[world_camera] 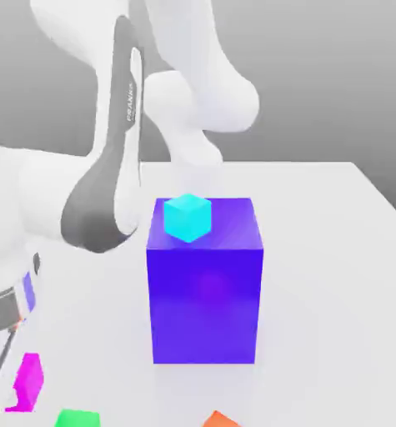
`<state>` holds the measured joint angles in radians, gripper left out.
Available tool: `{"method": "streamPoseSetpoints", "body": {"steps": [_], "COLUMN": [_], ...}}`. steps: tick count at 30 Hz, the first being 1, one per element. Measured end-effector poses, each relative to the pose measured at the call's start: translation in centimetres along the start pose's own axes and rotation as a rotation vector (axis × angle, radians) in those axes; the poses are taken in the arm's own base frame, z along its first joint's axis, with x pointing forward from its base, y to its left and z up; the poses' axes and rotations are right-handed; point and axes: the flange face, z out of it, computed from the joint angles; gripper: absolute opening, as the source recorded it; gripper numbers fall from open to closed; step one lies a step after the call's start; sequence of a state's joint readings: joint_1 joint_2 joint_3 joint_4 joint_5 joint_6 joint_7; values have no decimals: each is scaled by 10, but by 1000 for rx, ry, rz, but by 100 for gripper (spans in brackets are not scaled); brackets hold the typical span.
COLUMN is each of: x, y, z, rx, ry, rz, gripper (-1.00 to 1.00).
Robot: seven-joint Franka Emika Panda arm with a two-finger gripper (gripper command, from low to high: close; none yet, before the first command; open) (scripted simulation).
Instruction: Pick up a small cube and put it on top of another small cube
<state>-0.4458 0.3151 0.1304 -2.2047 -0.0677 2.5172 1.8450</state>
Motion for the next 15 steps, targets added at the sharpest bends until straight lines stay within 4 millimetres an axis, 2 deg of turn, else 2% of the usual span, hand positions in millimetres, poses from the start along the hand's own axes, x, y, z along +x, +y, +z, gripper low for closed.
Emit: {"method": "streamPoseSetpoints", "body": {"steps": [2, 4, 5, 11, 13, 15], "x": [-10, -13, -13, -13, -13, -13], "y": [3, 5, 6, 6, 5, 5], "z": [17, 45, 54, 59, 42, 14], "rx": [1, 1, 1, 0, 0, 0], "ry": [0, 0, 0, 0, 1, 1], "rz": [-33, -43, -45, -45, -45, -45], "gripper": [-100, -100, 100, 100, 100, 100]}}
